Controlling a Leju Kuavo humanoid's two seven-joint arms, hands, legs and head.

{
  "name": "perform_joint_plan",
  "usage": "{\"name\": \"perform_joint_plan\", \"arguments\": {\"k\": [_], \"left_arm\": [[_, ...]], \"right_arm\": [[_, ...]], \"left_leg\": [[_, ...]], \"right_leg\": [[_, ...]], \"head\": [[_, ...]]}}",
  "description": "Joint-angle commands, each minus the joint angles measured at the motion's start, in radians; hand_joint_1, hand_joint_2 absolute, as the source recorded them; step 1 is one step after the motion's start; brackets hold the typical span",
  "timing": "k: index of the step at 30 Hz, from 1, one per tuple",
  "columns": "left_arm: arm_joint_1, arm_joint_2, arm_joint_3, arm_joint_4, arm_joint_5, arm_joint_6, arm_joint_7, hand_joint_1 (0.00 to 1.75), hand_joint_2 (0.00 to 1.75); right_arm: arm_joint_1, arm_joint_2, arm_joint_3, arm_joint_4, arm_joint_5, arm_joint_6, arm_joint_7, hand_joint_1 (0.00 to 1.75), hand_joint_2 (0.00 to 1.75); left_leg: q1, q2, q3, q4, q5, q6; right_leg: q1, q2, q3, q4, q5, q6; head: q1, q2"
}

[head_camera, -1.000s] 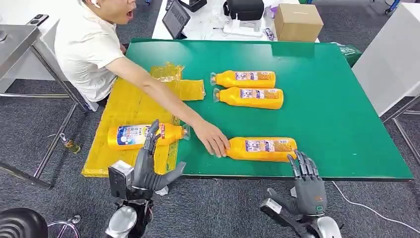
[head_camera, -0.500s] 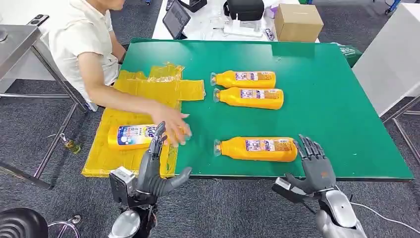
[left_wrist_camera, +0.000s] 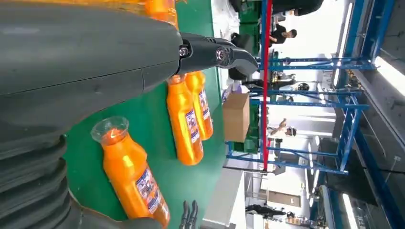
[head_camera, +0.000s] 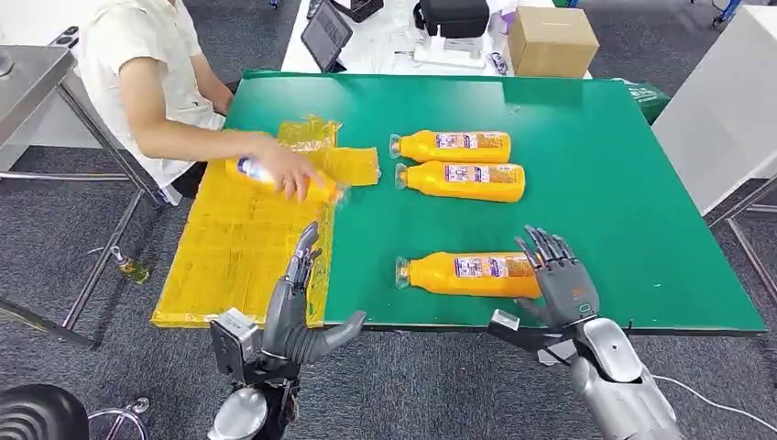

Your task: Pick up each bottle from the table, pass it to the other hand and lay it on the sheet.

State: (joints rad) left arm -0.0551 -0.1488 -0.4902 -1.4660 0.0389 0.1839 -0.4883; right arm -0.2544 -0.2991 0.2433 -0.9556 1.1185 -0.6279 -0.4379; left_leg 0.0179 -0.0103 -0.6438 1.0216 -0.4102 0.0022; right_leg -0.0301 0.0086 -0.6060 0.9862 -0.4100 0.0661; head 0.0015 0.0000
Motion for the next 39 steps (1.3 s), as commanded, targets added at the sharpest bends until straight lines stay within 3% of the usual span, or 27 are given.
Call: {"name": "perform_joint_plan", "arguments": {"k": [1, 6, 7, 14, 18, 19, 20, 21, 22, 39], "left_arm": [[-0.031, 0.017, -0.022, 0.041, 0.001, 0.001, 0.003, 0.0, 1.75], [-0.035, 0.017, -0.026, 0.045, 0.001, 0.002, 0.002, 0.0, 1.75], [-0.036, 0.019, -0.031, 0.044, -0.003, 0.002, 0.003, 0.0, 1.75], [-0.04, 0.03, -0.055, 0.042, 0.004, -0.022, 0.028, 0.0, 1.75], [-0.047, 0.029, -0.054, 0.046, 0.006, -0.025, 0.029, 0.0, 1.75], [-0.047, 0.029, -0.054, 0.046, 0.006, -0.025, 0.029, 0.0, 1.75], [-0.049, 0.029, -0.054, 0.048, 0.006, -0.026, 0.029, 0.0, 1.75], [-0.049, 0.029, -0.054, 0.05, 0.006, -0.028, 0.03, 0.0, 1.75], [-0.051, 0.029, -0.055, 0.052, 0.008, -0.031, 0.03, 0.0, 1.75], [-0.083, 0.026, -0.063, 0.069, 0.028, -0.085, 0.036, 0.0, 1.75]], "right_arm": [[-0.054, -0.003, 0.068, 0.078, -0.005, 0.008, -0.005, 0.0, 1.75], [-0.057, 0.009, 0.067, 0.108, -0.066, 0.041, -0.004, 0.0, 1.75], [-0.062, 0.01, 0.067, 0.12, -0.071, 0.05, -0.002, 0.0, 1.75], [-0.146, 0.002, 0.101, 0.285, -0.151, 0.308, 0.039, 0.0, 1.75], [-0.156, 0.004, 0.104, 0.306, -0.161, 0.327, 0.03, 0.0, 1.75], [-0.156, 0.004, 0.104, 0.306, -0.161, 0.327, 0.03, 0.47, 1.75], [-0.16, 0.006, 0.108, 0.317, -0.171, 0.349, 0.024, 1.57, 1.75], [-0.161, 0.005, 0.11, 0.32, -0.176, 0.36, 0.023, 1.57, 1.75], [-0.16, 0.005, 0.112, 0.322, -0.181, 0.368, 0.021, 1.75, 1.75], [-0.21, 0.018, 0.127, 0.38, -0.202, 0.355, -0.027, 1.75, 1.75]], "left_leg": [[0.001, 0.003, 0.006, -0.001, -0.002, 0.001], [0.0, 0.001, 0.004, -0.001, -0.001, 0.001], [0.001, 0.003, 0.01, -0.001, -0.004, 0.002], [0.0, 0.002, 0.005, -0.001, -0.001, 0.001], [0.001, 0.002, 0.006, -0.001, -0.001, 0.001], [0.001, 0.003, 0.009, -0.002, -0.002, 0.001], [0.001, 0.002, 0.008, -0.001, -0.001, 0.001], [0.001, 0.002, 0.009, -0.001, -0.001, 0.001], [0.002, 0.002, 0.013, -0.002, -0.002, 0.001], [0.001, 0.002, 0.014, -0.002, -0.001, 0.002]], "right_leg": [[0.001, 0.001, 0.005, -0.001, -0.001, -0.004], [0.001, 0.0, 0.003, -0.001, -0.001, -0.002], [0.003, 0.0, 0.01, -0.002, -0.002, -0.005], [0.001, 0.001, 0.005, -0.001, -0.001, -0.003], [0.001, 0.001, 0.004, -0.002, 0.0, -0.003], [0.002, 0.0, 0.008, -0.003, 0.0, -0.004], [0.002, 0.0, 0.007, -0.002, 0.0, -0.003], [0.001, 0.0, 0.007, -0.002, 0.0, -0.003], [0.003, -0.001, 0.011, -0.004, -0.001, -0.006], [0.002, 0.0, 0.014, -0.003, 0.0, -0.004]], "head": [[0.0, 0.0], [0.0, 0.0], [0.0, 0.0], [0.0, 0.0], [0.0, 0.0], [0.0, 0.0], [0.0, 0.0], [0.0, 0.0], [0.0, 0.0], [0.0, 0.0]]}}
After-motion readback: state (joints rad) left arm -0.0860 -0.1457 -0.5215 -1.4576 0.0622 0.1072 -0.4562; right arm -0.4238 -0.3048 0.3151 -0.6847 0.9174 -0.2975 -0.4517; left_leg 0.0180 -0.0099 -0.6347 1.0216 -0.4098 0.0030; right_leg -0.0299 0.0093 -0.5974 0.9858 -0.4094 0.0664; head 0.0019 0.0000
